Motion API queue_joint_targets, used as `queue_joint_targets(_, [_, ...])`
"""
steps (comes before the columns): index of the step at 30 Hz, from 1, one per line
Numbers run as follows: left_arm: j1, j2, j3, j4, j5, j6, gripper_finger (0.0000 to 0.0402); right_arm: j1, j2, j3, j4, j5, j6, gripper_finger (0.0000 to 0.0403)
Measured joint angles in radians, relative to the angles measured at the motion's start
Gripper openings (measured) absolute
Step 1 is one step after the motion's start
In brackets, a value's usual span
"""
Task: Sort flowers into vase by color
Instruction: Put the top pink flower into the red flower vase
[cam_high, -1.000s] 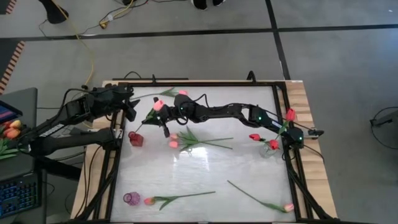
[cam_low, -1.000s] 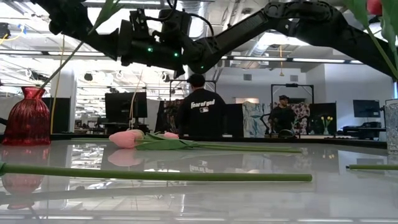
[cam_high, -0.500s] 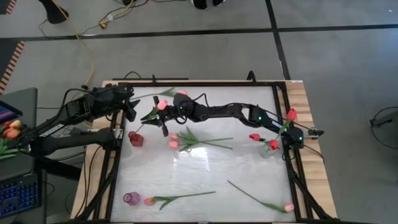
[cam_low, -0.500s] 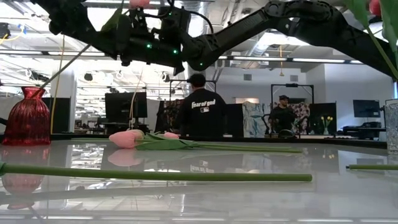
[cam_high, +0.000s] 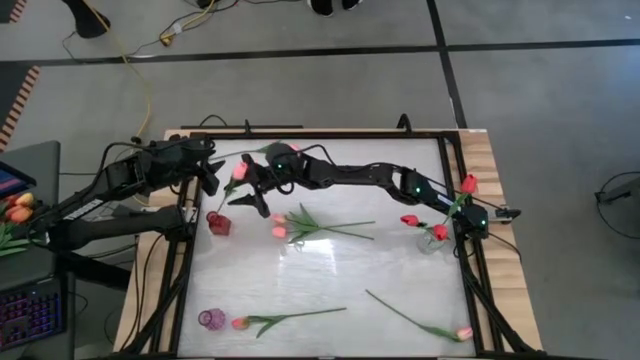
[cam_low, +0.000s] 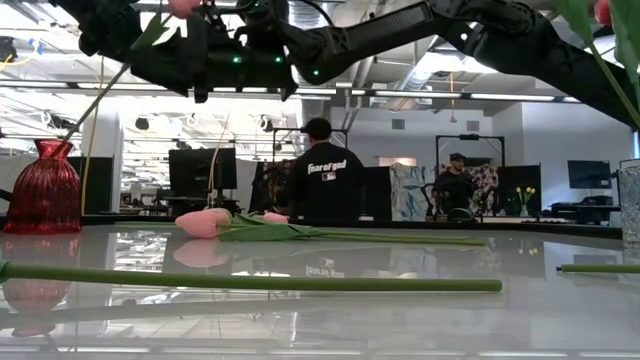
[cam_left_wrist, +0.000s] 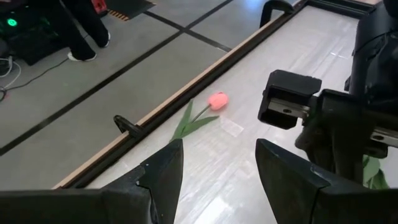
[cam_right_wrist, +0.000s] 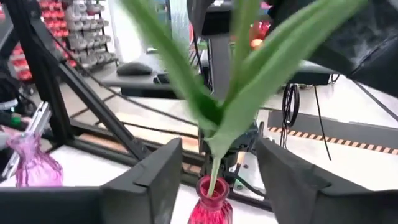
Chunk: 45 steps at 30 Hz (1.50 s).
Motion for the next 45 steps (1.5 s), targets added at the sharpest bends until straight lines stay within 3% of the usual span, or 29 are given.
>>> queue_joint_targets(8, [0.000,-0.001,0.000,-0.027,0.000,0.001,0.0190,-0.017,-0.002,0.062,-0.212,0.001,-0.081,0.0289])
queue_joint_targets(19, [0.000,-0.001,0.000,-0.057,-0.014,0.000,0.0190,-0.083,-0.084,0.053,-0.563,0.032,-0.145,0.0292])
queue_joint_targets(23, [0.000,0.000,0.003,-0.091,-0.067,0.000,0.0190,-0.110,-0.105,0.052,-0.678,0.060,-0.157,0.0292])
queue_joint_targets(30, [0.025,0.092,0.178,-0.187,-0.134,0.032,0.0190,-0.151,-0.166,0.052,-0.843,0.160,-0.159,0.0292])
queue_joint_targets(35, [0.130,0.261,0.351,-0.280,-0.193,0.110,0.0190,-0.163,-0.213,0.052,-0.969,0.161,-0.151,0.0292])
queue_joint_targets(43, [0.419,0.557,0.552,-0.274,-0.059,0.363,0.0190,-0.146,-0.253,0.052,-1.145,0.161,-0.149,0.0292])
queue_joint_targets(45, [0.512,0.620,0.565,-0.271,0.020,0.410,0.0190,-0.141,-0.264,0.052,-1.201,0.161,-0.157,0.0292])
